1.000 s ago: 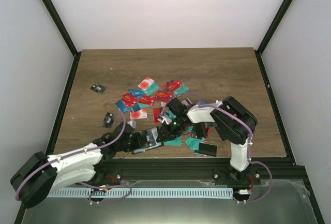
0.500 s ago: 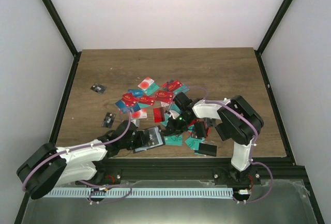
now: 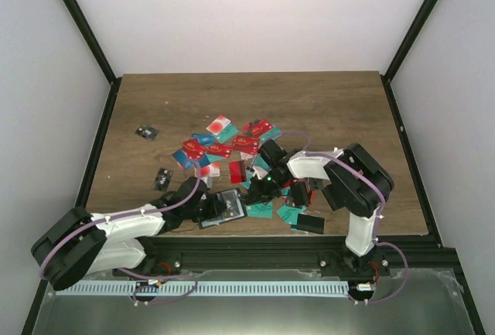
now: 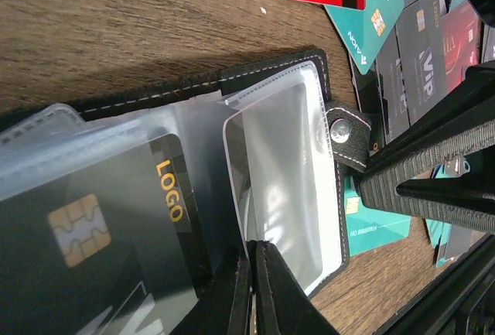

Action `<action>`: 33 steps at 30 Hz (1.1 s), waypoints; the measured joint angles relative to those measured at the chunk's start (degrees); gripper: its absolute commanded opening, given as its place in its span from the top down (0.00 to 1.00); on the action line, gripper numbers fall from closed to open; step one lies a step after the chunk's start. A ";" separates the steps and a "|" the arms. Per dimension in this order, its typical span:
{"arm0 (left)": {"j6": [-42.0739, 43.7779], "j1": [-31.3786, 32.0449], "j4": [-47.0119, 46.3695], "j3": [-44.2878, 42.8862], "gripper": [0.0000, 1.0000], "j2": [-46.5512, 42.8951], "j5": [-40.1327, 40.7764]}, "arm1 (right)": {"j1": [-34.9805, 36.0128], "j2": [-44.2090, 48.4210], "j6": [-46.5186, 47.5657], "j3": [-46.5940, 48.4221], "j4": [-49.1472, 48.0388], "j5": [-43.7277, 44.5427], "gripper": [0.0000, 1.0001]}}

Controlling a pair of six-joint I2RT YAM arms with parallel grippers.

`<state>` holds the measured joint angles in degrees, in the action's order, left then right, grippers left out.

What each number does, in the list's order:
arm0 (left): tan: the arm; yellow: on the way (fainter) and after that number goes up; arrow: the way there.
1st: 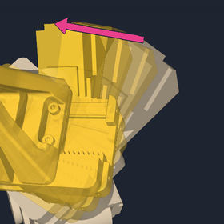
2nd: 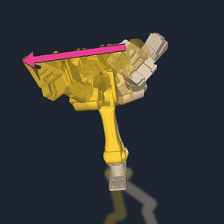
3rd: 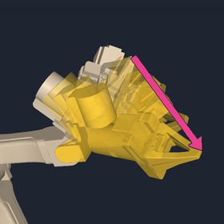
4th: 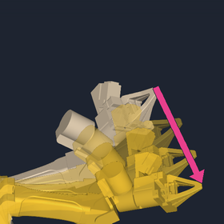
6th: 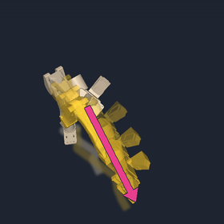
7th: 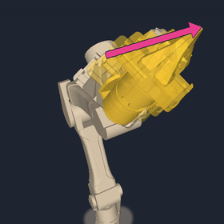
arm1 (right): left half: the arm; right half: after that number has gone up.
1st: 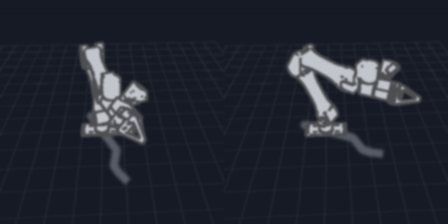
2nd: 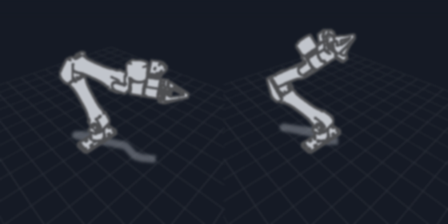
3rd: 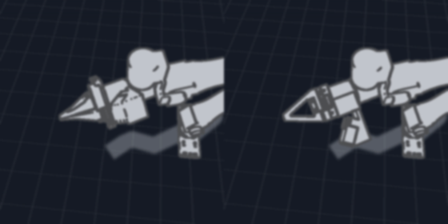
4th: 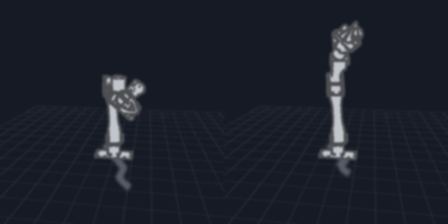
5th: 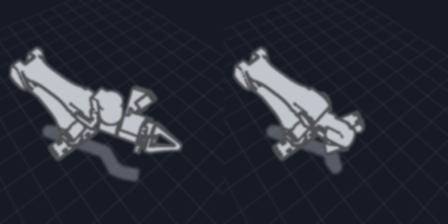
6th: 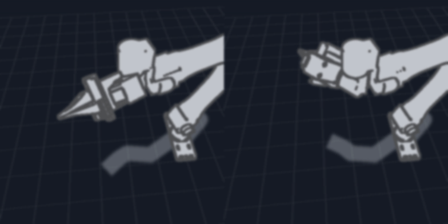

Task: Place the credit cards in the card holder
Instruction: Insert the credit card into the card holder.

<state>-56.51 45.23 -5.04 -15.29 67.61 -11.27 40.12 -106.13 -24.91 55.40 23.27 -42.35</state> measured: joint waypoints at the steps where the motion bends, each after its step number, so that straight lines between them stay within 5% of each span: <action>1: 0.04 0.00 0.00 -0.22 0.96 0.39 -0.09 | 0.24 -0.07 -0.22 0.00 -0.17 -0.02 0.93; 17: 1.20 -0.59 2.62 -5.27 0.96 6.45 -2.49 | 1.68 -1.99 -1.70 1.14 -0.37 -1.66 0.96; 33: 1.25 -0.20 18.18 -6.78 0.75 -2.34 -0.87 | 1.88 0.48 -1.73 1.14 -2.84 -1.20 0.96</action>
<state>-55.27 45.04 13.15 -22.06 65.28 -12.14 42.00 -105.65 -26.63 56.53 20.43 -43.55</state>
